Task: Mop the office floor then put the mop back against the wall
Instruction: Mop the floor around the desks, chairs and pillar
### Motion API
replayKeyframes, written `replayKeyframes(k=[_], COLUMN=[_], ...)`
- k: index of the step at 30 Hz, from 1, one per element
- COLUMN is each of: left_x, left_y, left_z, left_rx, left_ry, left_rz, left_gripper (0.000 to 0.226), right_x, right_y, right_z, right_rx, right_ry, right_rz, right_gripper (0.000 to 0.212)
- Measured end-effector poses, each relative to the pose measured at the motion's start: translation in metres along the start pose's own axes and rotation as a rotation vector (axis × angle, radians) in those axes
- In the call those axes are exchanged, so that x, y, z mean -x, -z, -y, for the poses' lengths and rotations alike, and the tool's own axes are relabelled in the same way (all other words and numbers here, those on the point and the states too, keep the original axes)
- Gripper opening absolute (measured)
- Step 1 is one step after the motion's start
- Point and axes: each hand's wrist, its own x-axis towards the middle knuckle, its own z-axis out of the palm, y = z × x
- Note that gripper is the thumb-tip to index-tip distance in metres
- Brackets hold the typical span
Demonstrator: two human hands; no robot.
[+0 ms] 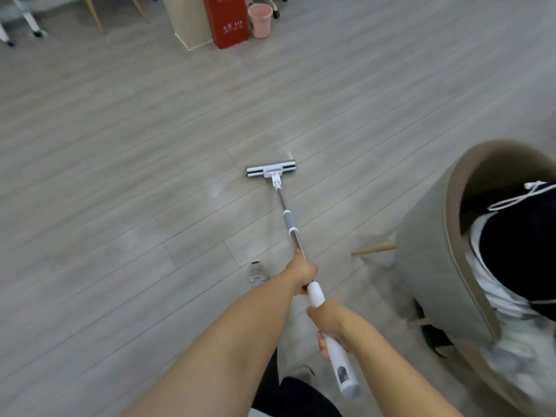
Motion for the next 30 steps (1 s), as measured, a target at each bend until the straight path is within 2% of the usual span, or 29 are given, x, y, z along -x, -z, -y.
replayKeyframes(k=[4, 8, 13, 18, 21, 25, 30], left_x=[0.051, 0.088, 0.094, 0.087, 0.082, 0.084, 0.078], left_y=[-0.024, -0.036, -0.023, -0.003, 0.007, 0.02, 0.038], left_z=[0.064, 0.094, 0.1, 0.107, 0.113, 0.116, 0.139], left_rx=[0.006, 0.008, -0.06, -0.018, -0.022, -0.13, -0.273], left_ry=[0.023, 0.055, 0.014, 0.006, 0.035, 0.062, 0.044], left_rz=[0.006, 0.008, -0.046, -0.024, -0.009, 0.042, -0.023], left_gripper=[0.068, 0.068, 0.054, 0.039, 0.046, 0.071, 0.07], right_x=[0.037, 0.063, 0.073, 0.073, 0.074, 0.073, 0.068], right_y=[-0.033, -0.051, -0.069, -0.092, -0.106, -0.123, -0.155], right_z=[-0.068, -0.105, -0.097, -0.081, -0.075, -0.074, -0.071], right_rx=[0.025, -0.014, -0.026, -0.075, -0.081, -0.108, -0.131], right_ry=[0.012, -0.043, 0.009, -0.056, -0.078, -0.046, -0.068], right_rz=[0.02, 0.012, -0.044, -0.063, -0.082, -0.092, -0.059], right_gripper=[0.017, 0.019, 0.014, 0.021, 0.022, 0.021, 0.021])
